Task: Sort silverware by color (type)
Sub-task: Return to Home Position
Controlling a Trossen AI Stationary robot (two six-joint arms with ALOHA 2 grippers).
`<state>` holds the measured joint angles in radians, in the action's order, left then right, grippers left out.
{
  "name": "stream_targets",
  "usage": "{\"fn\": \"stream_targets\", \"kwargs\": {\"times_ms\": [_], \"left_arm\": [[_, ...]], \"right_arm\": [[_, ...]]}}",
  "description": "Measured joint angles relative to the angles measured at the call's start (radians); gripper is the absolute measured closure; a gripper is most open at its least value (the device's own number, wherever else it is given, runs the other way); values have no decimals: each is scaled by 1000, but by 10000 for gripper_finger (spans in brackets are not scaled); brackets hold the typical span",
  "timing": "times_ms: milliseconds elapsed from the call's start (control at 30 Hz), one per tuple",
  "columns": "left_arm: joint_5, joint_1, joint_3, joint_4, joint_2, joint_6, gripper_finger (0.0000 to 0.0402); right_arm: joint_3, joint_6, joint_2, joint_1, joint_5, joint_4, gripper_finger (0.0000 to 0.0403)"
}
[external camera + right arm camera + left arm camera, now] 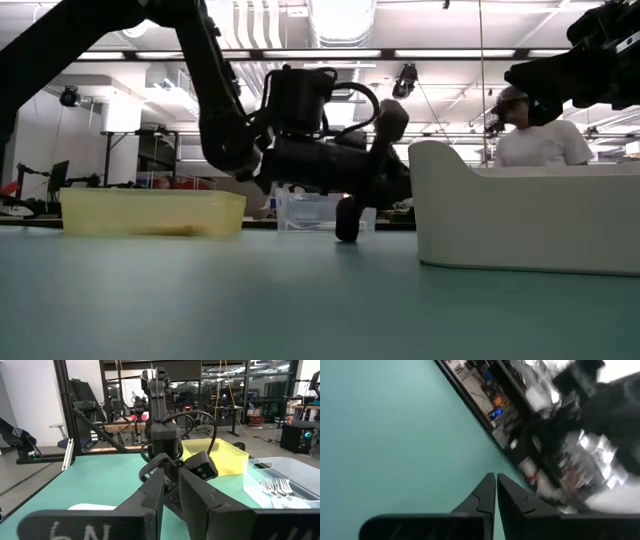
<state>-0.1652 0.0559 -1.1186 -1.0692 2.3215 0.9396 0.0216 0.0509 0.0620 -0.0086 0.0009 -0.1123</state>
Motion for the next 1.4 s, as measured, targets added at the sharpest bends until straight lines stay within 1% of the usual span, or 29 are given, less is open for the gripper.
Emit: {"fn": "stream_targets", "kwargs": {"times_ms": [33, 167, 233, 267, 333, 400, 467, 533, 600, 633, 700, 800, 900, 933, 1000, 1067, 1167, 1200, 1233, 1300, 1333, 1400], "left_arm": [[2, 0, 7, -1, 4, -65, 402], [42, 15, 8, -10, 24, -433, 402], [19, 37, -7, -24, 36, -584, 402], [0, 44, -19, -27, 39, -623, 402], [-7, 44, -70, -44, 39, -621, 402], [22, 31, -120, -58, 30, -516, 402], [65, 31, -146, -62, 20, -483, 402], [131, 47, -134, -87, 0, -504, 402], [198, 57, -65, -137, -64, -527, 402], [213, 53, -12, -175, -113, -537, 402], [209, 43, 136, -244, -232, -554, 402], [152, 18, 395, -310, -426, -622, 402], [125, -35, 633, -353, -676, -669, 402], [133, -48, 702, -345, -762, -670, 402], [124, -53, 833, -269, -942, -672, 402], [111, -52, 941, -216, -1130, -688, 402], [137, -40, 1090, -145, -1427, -708, 402], [137, -37, 1110, -75, -1512, -712, 401], [150, -35, 1101, 37, -1614, -712, 402], [190, -35, 1060, 324, -1809, -718, 402], [194, -34, 1019, 482, -1891, -719, 402], [190, -33, 932, 846, -2032, -736, 402]], "right_arm": [[0, 1, 0, 0, 0, 0, 355], [1, 0, 0, 0, 0, 3, 355], [2, 1, 0, 0, 0, 3, 355], [2, 0, -1, 0, 0, 4, 355], [2, 0, -1, 0, 1, 5, 355], [2, 0, -1, 0, 0, 4, 355], [2, -1, -1, 0, 0, 5, 355], [2, 0, -1, 0, 0, 4, 355], [2, -1, -1, 0, 0, 4, 355], [2, 0, -1, 0, 0, 4, 355], [2, 0, -1, 0, 1, 4, 355], [2, 0, -1, 0, 1, 4, 355], [2, 0, -1, 0, 1, 4, 355], [2, 0, -1, 0, 1, 4, 355], [2, 0, 0, 0, 0, 4, 355], [2, 0, -1, 0, 0, 5, 355], [2, 0, 0, 0, 0, 4, 355], [2, -1, 0, 0, 0, 4, 355], [3, 0, -1, 0, 1, 4, 355], [3, 1, -1, 0, 2, 6, 355], [3, 0, -1, 0, 0, 9, 355], [3, 0, 0, 0, 0, 13, 355]]}}
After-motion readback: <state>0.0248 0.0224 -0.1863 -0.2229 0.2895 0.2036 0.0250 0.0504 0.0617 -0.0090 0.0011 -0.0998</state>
